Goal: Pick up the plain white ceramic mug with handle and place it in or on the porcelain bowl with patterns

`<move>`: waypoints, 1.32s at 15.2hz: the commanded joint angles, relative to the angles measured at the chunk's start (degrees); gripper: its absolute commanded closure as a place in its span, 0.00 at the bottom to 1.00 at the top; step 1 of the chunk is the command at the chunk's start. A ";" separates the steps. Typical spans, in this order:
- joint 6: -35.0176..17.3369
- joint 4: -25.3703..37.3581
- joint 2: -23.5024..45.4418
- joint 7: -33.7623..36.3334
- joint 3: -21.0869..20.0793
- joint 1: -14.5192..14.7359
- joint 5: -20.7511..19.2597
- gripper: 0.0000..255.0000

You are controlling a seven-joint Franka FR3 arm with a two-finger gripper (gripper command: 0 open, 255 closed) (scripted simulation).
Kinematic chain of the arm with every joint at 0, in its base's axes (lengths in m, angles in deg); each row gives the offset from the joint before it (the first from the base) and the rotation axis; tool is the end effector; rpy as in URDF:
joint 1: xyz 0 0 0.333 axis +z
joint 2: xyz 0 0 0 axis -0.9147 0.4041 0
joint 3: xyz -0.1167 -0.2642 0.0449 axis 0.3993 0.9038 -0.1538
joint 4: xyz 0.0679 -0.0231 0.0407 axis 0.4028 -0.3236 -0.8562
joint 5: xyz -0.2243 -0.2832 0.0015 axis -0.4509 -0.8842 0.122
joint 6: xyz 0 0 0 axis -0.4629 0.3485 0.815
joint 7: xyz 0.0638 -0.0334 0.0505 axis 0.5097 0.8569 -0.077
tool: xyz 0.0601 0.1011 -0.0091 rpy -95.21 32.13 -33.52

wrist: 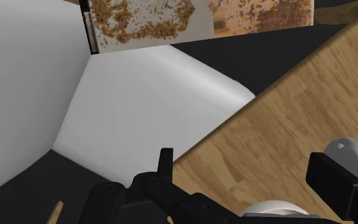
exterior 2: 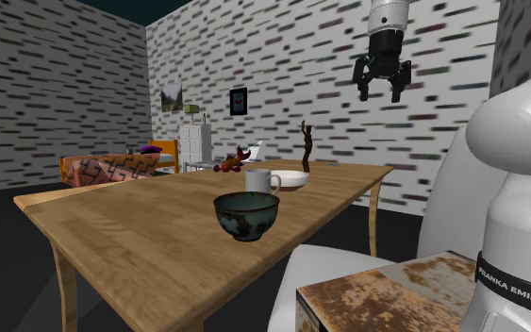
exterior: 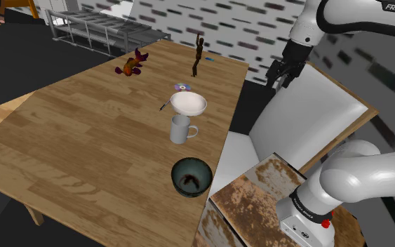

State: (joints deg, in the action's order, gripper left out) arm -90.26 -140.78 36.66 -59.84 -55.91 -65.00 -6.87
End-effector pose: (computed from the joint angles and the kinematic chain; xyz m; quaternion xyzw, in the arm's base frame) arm 0.3010 -0.0252 0.5501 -0.9966 0.0807 -0.0178 0.0049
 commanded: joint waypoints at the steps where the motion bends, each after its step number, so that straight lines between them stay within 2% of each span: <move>1: 0.00 0.00 0.00 0.00 0.00 0.00 0.00 0.00; 11: -15.38 -2.45 12.17 9.23 -8.21 3.74 4.32 0.00; 20: -27.64 2.00 28.18 17.87 -15.21 5.79 4.43 0.00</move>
State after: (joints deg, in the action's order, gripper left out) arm -116.63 -139.85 62.61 -43.08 -70.35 -59.37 -2.19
